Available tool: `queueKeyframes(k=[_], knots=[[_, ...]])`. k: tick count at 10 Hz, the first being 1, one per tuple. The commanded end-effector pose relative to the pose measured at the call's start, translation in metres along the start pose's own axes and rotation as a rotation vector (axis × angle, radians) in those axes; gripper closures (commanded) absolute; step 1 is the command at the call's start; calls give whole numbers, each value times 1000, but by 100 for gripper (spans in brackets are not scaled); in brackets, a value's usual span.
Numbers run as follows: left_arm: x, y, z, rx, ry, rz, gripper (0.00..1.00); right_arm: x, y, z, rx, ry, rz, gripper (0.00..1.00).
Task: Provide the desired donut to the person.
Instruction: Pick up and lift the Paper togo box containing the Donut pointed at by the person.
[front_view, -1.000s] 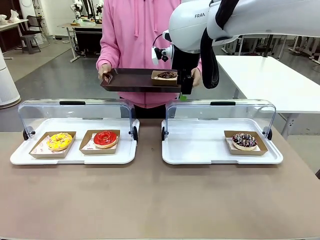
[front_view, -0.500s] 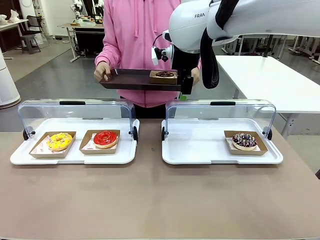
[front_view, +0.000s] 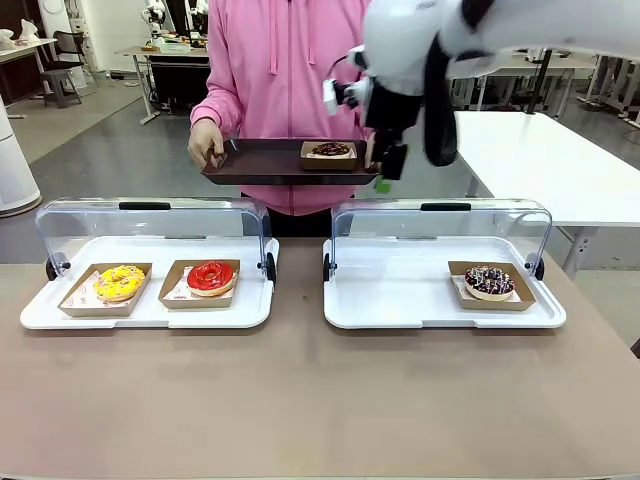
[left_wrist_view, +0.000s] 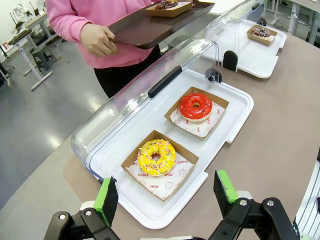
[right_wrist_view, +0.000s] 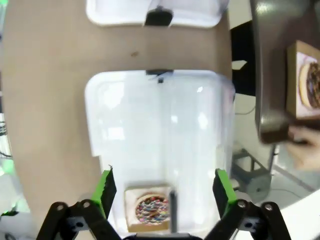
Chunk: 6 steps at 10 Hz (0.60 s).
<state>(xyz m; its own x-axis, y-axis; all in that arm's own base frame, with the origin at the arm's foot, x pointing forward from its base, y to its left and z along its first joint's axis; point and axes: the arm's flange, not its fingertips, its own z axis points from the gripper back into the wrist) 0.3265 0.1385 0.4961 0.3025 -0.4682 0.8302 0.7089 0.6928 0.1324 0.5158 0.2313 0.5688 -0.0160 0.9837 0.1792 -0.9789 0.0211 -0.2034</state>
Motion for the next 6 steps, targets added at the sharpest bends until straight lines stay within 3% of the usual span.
queueKeyframes(k=[1,4,6], knots=[[-2,1,0,-9,-9,-6,0,-93,59,32,31,-126,-67,0],[-2,1,0,-9,-9,-6,0,-201,119,24,-38,-398,-206,0],[-2,1,0,-9,-9,-6,0,-241,162,12,-139,-534,-314,0]])
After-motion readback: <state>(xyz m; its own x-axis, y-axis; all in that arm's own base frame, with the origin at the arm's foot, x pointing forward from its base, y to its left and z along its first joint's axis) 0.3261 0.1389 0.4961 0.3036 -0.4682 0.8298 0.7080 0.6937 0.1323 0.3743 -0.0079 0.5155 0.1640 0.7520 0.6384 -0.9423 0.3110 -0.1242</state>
